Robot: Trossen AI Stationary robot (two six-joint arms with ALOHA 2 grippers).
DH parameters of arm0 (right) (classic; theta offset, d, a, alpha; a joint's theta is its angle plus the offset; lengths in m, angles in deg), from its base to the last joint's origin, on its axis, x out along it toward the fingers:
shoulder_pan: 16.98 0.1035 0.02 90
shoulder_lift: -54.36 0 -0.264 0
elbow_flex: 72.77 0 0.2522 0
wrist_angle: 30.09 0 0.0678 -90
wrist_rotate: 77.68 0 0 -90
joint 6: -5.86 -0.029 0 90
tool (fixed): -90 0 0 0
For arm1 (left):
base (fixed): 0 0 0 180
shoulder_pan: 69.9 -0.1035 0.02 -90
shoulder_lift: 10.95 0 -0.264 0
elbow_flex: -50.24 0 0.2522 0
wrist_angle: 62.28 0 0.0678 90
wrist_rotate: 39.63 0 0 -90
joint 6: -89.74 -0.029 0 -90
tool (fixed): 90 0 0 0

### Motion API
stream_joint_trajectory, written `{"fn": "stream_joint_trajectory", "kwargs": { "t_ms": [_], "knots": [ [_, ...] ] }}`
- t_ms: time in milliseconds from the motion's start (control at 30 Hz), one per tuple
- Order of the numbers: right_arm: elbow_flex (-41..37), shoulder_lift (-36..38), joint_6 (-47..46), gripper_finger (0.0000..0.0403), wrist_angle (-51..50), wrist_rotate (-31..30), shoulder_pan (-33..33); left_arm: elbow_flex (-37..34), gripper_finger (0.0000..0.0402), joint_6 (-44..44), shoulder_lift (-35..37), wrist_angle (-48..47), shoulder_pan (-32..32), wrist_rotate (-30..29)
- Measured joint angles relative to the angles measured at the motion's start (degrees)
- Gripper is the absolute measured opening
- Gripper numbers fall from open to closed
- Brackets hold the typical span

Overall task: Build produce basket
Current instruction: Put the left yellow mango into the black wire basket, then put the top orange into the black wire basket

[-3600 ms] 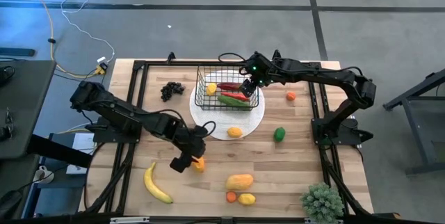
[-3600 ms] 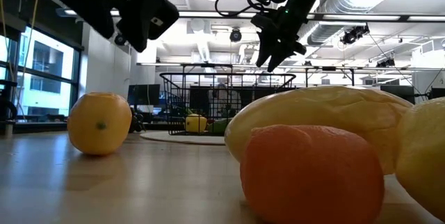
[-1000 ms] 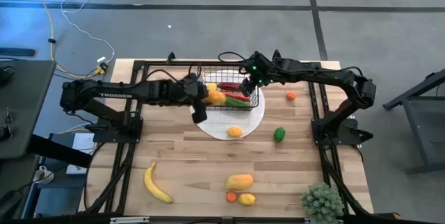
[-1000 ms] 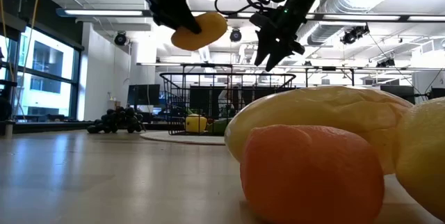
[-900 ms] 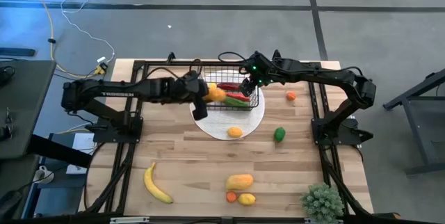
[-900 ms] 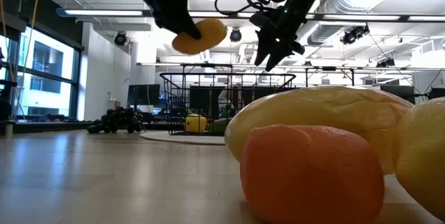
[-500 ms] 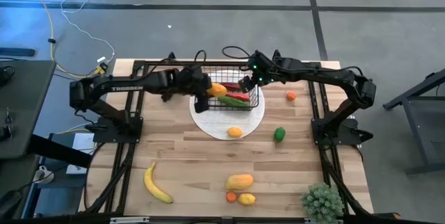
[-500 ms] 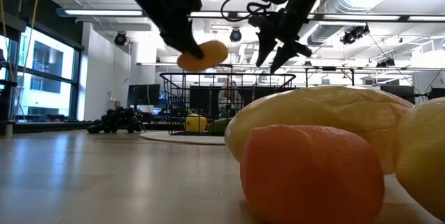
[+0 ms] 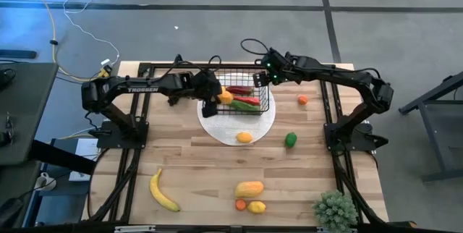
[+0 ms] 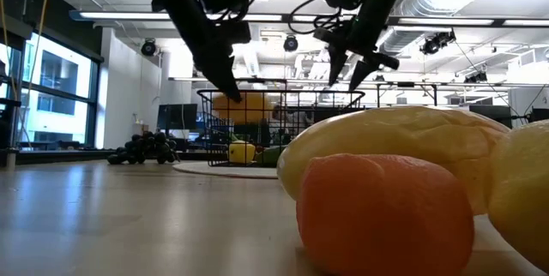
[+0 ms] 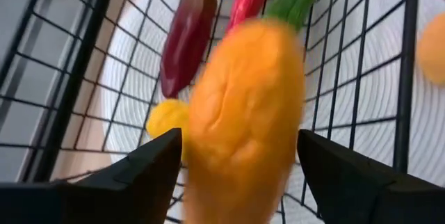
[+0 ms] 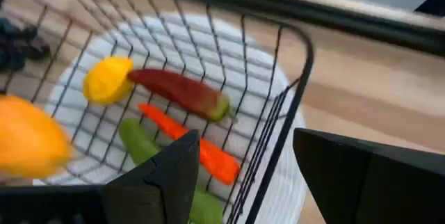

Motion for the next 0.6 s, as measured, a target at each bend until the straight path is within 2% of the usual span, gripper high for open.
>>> {"fn": "stream_joint_trajectory", "kwargs": {
  "t_ms": [267, 400, 500, 600],
  "knots": [
    [0.02, 5.28, -2.33, 0.0213, -4.97, -8.22, -1.49, 0.0, 0.0282, -0.52, 0.02, -0.5, -0.26, 0.89],
    [0.02, 6.98, -4.5, 0.0213, -11.17, -12.27, -2.74, 0.0, 0.0282, -0.54, 0.13, -0.45, -0.33, 2.03],
    [0.02, 7.2, -6.3, 0.0213, -17.12, -12.83, -4.2, 0.24, 0.0282, -0.7, 0.8, -0.58, -0.37, 1.79],
    [0.02, 6.81, -8.03, 0.0213, -22.22, -10.89, -5.63, 1.86, 0.0282, -1.62, 1.31, -2.56, -0.63, 1.38]
  ]
}}
